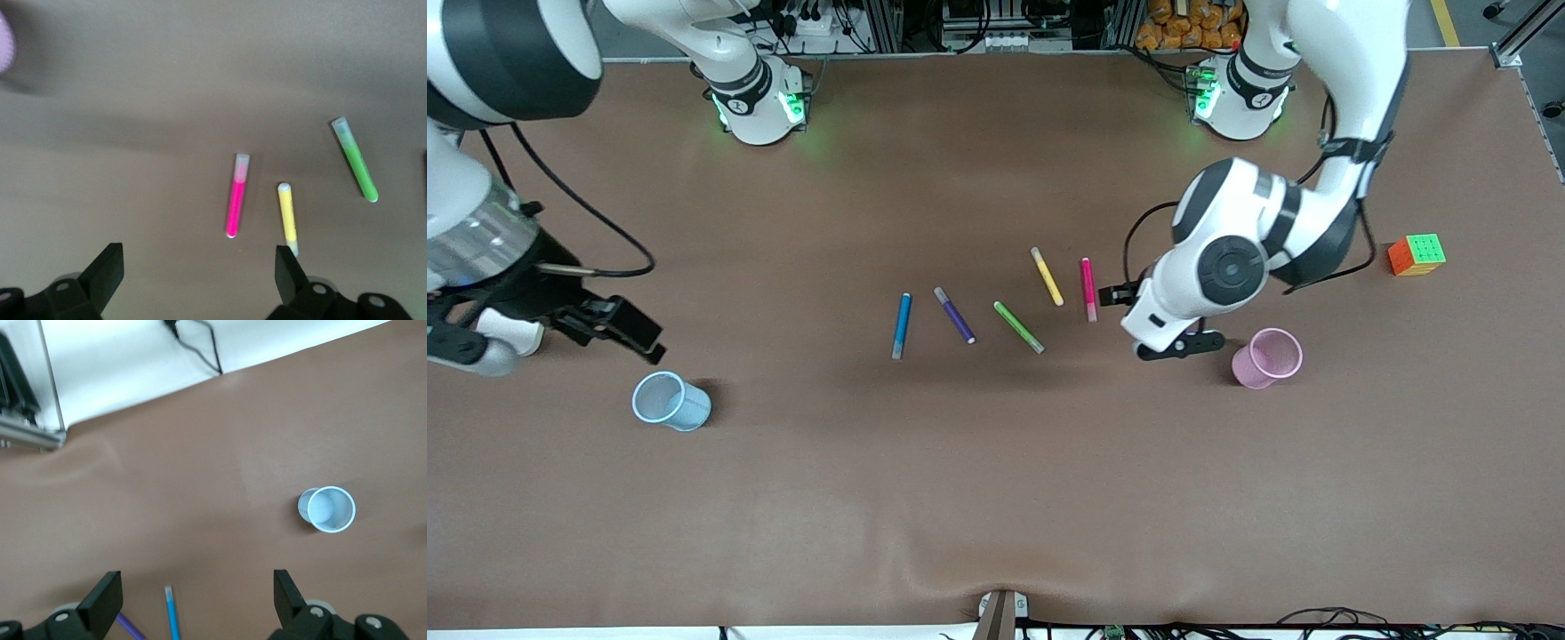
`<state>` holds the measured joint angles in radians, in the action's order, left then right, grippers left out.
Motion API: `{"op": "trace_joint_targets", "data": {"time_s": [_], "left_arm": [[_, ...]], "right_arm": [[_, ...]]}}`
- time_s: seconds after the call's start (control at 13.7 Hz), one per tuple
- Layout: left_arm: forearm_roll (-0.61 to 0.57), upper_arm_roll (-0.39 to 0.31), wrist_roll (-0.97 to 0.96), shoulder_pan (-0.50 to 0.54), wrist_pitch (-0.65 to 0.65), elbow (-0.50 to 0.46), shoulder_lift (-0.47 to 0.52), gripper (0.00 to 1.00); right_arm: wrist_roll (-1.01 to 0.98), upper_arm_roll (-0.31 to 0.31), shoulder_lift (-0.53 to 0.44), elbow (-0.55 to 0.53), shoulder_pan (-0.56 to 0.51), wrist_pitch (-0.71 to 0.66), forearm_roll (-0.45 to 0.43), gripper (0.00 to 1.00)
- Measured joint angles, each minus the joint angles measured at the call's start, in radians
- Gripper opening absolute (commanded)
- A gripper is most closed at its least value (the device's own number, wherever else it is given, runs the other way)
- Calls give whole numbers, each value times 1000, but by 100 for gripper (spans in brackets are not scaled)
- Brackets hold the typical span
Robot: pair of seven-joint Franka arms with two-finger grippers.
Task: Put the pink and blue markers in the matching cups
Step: 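Grasp the pink marker with the left gripper while the right gripper reaches the blue marker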
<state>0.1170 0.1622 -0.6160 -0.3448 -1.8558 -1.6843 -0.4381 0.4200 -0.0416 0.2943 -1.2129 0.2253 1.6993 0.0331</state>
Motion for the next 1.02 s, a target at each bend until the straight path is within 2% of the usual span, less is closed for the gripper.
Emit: {"op": "trace_joint_targets", "data": {"time_s": [0.36, 0.58, 0.73, 0.88, 1.02], "left_arm": [[1, 0, -55, -41, -68, -22, -68, 100], [1, 0, -55, -55, -145, -90, -88, 100], [1, 0, -55, -57, -195, -135, -103, 92], [3, 0, -55, -57, -231, -146, -129, 86], [12, 1, -55, -58, -272, -147, -155, 80]], "right_arm": [[-184, -2, 0, 2, 3, -114, 1, 100], [-220, 0, 0, 2, 11, -209, 6, 100], [-233, 1, 1, -1, 14, -247, 29, 100], [-235, 0, 8, -16, 14, -259, 77, 100], [-236, -2, 30, -26, 13, -256, 89, 100]]}}
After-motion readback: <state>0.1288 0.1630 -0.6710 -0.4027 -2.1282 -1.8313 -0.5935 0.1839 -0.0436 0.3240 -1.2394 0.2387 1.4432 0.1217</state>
